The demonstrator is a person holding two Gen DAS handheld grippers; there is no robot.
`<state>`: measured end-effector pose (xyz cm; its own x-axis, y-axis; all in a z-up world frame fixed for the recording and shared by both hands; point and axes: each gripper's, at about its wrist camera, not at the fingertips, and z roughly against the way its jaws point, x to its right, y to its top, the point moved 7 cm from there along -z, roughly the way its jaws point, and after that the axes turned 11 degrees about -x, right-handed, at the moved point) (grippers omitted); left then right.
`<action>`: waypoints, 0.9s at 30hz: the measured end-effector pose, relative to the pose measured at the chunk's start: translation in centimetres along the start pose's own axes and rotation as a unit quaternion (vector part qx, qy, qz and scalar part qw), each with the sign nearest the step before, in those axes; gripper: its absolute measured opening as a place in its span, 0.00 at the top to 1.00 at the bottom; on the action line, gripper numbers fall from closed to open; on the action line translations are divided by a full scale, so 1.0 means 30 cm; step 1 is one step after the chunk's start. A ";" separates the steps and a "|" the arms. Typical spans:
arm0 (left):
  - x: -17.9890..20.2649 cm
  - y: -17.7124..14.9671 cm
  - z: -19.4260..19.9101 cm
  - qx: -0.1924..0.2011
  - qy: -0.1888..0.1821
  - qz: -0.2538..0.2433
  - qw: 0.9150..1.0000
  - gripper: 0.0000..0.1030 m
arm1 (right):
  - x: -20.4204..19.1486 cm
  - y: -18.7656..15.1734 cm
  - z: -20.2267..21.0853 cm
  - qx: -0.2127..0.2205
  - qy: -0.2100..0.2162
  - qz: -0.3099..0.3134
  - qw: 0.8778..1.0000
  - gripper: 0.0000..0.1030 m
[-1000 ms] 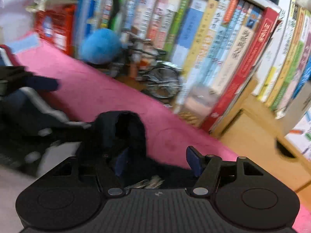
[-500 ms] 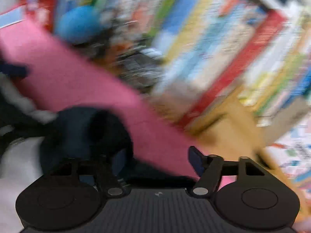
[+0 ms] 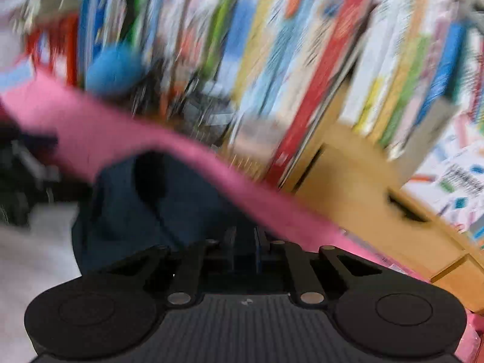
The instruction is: Fold clothes
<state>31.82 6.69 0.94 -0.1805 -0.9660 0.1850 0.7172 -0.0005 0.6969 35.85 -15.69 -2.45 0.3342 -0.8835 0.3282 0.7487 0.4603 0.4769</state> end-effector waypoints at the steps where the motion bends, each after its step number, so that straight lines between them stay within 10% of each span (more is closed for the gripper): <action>1: 0.002 0.000 0.002 0.002 0.001 -0.003 1.000 0.00 | 0.002 -0.005 -0.037 -0.009 -0.022 0.001 1.000 0.87; 4: 0.035 0.001 0.039 0.018 0.019 -0.054 0.998 0.00 | 0.085 0.002 -0.028 0.007 -0.063 -0.084 0.994 0.85; 10: 0.154 -0.015 0.152 0.038 -0.018 -0.179 0.983 0.00 | 0.076 -0.109 0.187 0.064 0.084 -0.085 0.991 0.84; 14: 0.167 -0.044 0.014 -0.008 0.075 -0.234 0.969 0.00 | -0.020 -0.192 0.160 0.033 0.119 -0.047 0.991 0.83; 21: 0.139 0.031 -0.131 -0.020 0.122 -0.203 0.971 0.00 | 0.073 -0.129 0.026 0.023 0.100 -0.133 0.986 1.00; 27: 0.099 0.110 -0.191 -0.049 0.114 -0.133 0.983 0.00 | 0.132 -0.066 -0.034 0.025 0.077 -0.194 0.978 0.90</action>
<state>37.51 2.35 -0.20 -0.2230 -0.9610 -0.1634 0.7289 -0.2757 0.6267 36.27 -20.20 -2.93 0.1156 -0.9932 -0.0111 0.8086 0.0876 0.5817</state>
